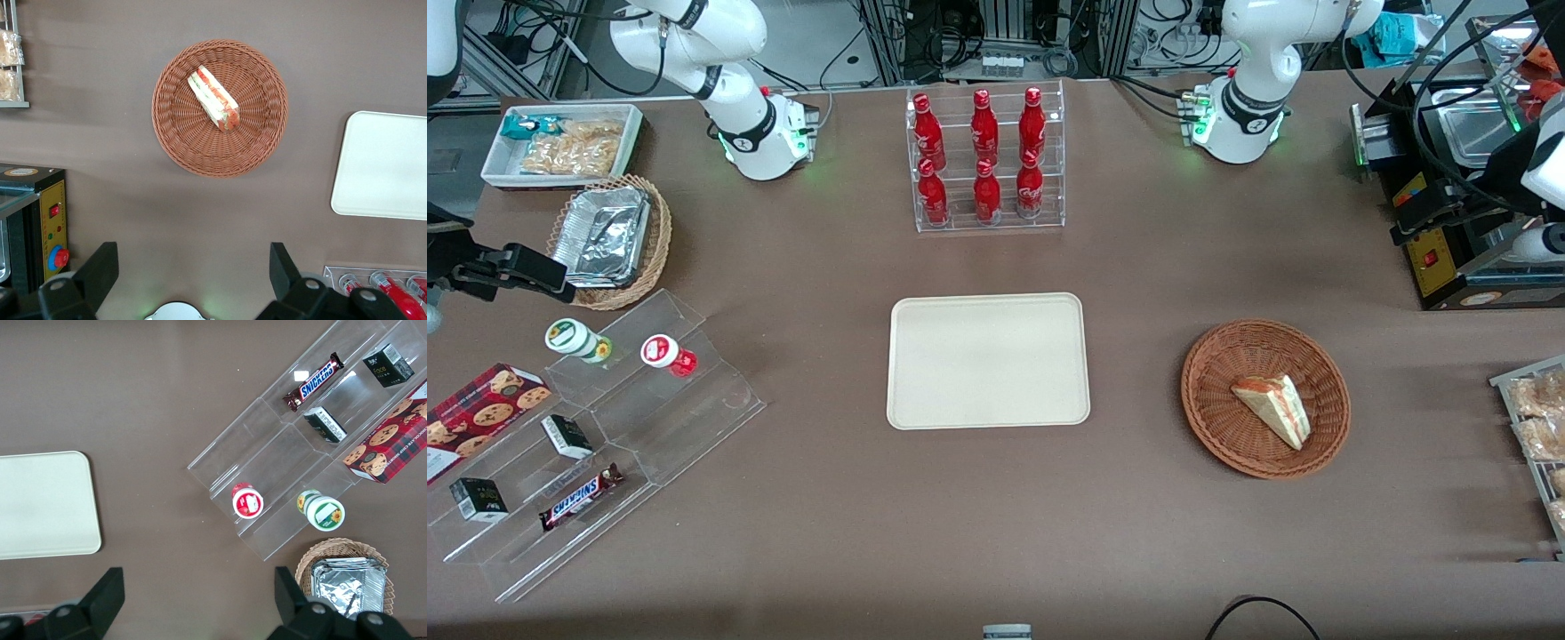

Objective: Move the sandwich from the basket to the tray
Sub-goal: 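Move the left gripper toward the sandwich in the wicker basket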

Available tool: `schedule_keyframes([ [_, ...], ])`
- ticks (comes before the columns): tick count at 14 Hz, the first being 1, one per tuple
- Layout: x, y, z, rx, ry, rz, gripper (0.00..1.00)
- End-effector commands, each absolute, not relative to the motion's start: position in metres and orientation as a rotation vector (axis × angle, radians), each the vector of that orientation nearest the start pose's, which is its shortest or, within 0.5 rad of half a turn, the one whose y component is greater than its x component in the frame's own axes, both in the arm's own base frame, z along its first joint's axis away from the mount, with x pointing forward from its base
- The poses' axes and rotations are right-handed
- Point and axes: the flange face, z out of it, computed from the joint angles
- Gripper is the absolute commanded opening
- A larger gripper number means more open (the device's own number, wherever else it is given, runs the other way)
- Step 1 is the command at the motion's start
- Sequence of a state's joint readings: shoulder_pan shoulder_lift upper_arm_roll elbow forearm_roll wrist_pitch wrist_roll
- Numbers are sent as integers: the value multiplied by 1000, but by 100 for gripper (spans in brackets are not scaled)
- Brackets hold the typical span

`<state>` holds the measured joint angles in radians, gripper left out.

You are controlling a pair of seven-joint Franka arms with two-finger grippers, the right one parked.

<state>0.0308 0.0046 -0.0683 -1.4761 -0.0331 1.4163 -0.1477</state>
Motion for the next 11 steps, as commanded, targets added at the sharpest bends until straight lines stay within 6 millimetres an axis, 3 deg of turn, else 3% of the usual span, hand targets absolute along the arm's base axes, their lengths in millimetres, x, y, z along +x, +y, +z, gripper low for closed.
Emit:
schedule_keyframes([
  [1, 533, -25, 656, -3152, -169, 110, 100],
  [4, 532, -24, 657, -3154, -162, 107, 100],
  [6, 533, -24, 654, -3146, -248, 120, 100],
  [8, 545, -22, 628, -3116, -406, 199, 100],
  [11, 576, -23, 567, -2996, -752, 338, 100],
])
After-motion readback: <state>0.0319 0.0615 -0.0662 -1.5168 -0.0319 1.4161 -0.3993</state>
